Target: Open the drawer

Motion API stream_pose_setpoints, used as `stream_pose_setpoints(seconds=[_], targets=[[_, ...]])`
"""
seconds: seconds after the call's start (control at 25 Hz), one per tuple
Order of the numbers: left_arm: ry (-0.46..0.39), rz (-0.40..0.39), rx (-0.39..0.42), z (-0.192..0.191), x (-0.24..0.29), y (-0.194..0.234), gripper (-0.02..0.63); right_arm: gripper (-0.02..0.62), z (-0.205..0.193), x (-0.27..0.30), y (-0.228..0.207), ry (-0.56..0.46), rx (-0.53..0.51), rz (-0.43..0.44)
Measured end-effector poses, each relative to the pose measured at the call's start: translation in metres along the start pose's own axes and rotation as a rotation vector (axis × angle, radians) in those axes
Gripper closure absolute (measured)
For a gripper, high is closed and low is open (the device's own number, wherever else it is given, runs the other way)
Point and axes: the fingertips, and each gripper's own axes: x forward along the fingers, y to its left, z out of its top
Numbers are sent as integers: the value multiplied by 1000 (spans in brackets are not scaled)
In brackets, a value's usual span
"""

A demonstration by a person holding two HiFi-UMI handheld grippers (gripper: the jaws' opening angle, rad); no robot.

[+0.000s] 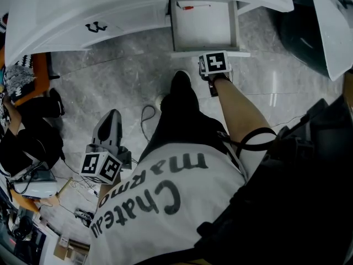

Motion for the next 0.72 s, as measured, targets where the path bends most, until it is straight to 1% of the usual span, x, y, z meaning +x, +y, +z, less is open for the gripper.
stream_pose_setpoints(seconds=[0.24, 0.44, 0.56, 0.6, 0.64, 0.72], targets=[[2, 2, 3, -3, -4, 1, 597, 474, -2, 3, 1, -6, 21, 7], [-10, 18, 9, -2, -12, 4, 598, 468, -1, 4, 0, -16, 29, -9], [-25, 27, 18, 0, -19, 5, 598, 461, -4, 4, 1, -2, 60, 6], [-29, 31, 21, 1, -21, 5, 598, 454, -5, 4, 1, 5, 71, 10], [-34, 35, 23, 2, -23, 6, 598, 429, -5, 3, 2, 9, 72, 11], [-46, 44, 24, 5, -28, 6, 598, 424, -2, -1, 2, 0, 61, -2]])
